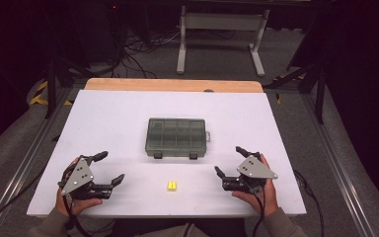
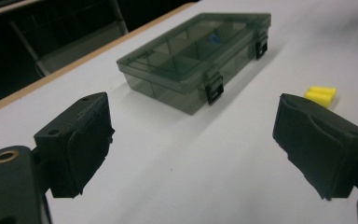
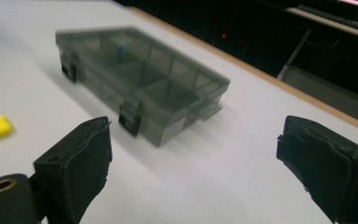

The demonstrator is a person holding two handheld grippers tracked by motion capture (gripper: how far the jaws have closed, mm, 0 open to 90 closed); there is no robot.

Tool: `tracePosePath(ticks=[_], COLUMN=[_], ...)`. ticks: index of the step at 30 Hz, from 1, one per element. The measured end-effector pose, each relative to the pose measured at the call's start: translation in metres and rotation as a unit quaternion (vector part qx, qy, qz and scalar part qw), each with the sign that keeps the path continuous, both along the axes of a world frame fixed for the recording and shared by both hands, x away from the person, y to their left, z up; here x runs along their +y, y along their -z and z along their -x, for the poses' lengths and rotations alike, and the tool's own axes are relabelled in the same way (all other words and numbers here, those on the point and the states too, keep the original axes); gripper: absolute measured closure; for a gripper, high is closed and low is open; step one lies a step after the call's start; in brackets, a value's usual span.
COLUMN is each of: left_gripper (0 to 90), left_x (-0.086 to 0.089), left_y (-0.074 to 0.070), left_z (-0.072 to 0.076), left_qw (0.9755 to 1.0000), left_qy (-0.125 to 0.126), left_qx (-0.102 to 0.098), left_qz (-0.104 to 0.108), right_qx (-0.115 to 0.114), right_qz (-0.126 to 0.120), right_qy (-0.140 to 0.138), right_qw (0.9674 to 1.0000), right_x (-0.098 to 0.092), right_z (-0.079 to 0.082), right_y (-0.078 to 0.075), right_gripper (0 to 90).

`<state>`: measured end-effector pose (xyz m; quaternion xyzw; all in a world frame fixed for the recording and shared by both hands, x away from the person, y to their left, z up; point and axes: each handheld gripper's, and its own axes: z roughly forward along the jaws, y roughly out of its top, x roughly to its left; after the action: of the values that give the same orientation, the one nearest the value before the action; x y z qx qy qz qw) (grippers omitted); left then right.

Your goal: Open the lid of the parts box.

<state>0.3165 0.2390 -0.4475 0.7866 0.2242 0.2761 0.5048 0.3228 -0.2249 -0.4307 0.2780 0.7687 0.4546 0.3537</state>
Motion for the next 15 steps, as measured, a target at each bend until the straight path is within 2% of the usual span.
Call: tracePosePath(ticks=[2,7,10,15], left_gripper=[12.7,14.8,15.0,15.2], left_x=[-0.003,-0.004,-0.004,-0.009], left_y=[0.001,0.003,0.003,-0.008], left_z=[-0.001,-0.003,-0.008,-0.024], left_qw=[1.0,0.9999,0.9998,0.9998], left_qy=[0.002,0.004,0.008,0.011], left_qx=[0.005,0.015,0.019,0.017], left_qz=[-0.007,-0.002,-0.002,0.003], right_qx=[0.007,0.011,0.021,0.029], right_qz=[0.003,0.005,-0.004,-0.002], right_qy=[-0.006,-0.005,-0.007,-0.005], right_qw=[1.0,0.9999,0.9998,0.9996], right_x=[0.003,0.005,0.005,0.008], right_z=[-0.002,-0.004,-0.009,-0.022], right_y=[0.003,0.004,0.003,-0.001], right_gripper=[9.9,9.8,10.0,10.4])
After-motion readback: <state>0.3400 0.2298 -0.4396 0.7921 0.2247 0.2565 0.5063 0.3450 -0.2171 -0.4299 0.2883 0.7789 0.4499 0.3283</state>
